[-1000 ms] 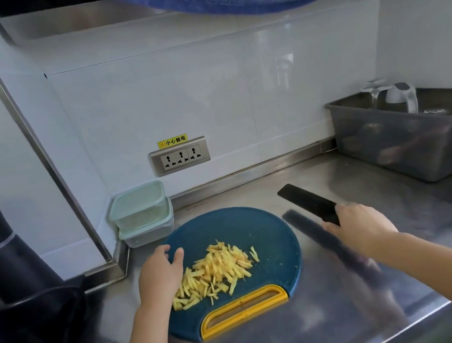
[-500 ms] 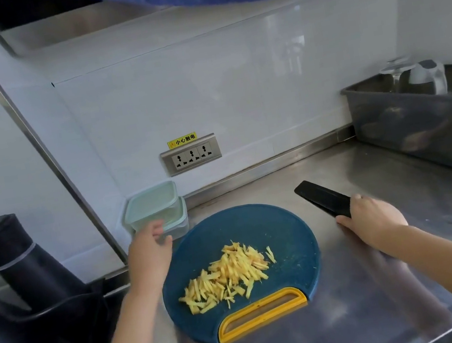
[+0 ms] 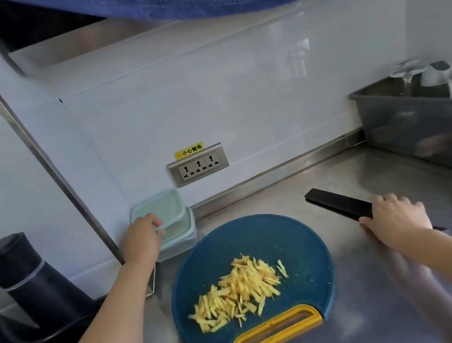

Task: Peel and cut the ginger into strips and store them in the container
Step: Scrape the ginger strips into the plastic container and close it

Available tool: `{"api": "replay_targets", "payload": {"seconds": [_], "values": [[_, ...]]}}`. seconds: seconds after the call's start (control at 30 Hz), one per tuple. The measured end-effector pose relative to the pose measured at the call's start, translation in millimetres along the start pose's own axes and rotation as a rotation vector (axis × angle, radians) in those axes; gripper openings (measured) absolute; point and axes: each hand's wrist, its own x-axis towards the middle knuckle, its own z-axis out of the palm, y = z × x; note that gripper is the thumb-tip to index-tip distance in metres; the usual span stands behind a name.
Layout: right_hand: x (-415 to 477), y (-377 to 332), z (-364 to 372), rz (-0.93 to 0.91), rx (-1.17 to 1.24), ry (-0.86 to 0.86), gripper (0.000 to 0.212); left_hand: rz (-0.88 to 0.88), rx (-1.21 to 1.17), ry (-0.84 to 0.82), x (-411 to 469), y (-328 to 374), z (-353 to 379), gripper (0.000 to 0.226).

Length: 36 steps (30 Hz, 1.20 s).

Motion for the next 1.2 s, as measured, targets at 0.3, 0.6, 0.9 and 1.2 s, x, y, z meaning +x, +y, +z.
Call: {"api": "replay_targets", "payload": {"seconds": [0.3, 0.6, 0.9, 1.2], "values": [[-11, -6, -44, -0.176, 0.186, 0.026, 0.054, 0.223, -0.101, 0.051, -40, 83, -54, 0.012], [-87, 34, -117, -0.837, 0.662, 0.010, 0.075, 0.591, -0.282, -0.370, -176, 169, -97, 0.008], [-145, 49, -107, -0.935, 0.344, -0.084, 0.035, 0.604, -0.526, -0.537, -240, 179, -53, 0.015], [-163, 48, -116, -0.921, 0.123, -0.198, 0.025, 0.505, -0.572, -0.470, -243, 159, -47, 0.015]]}}
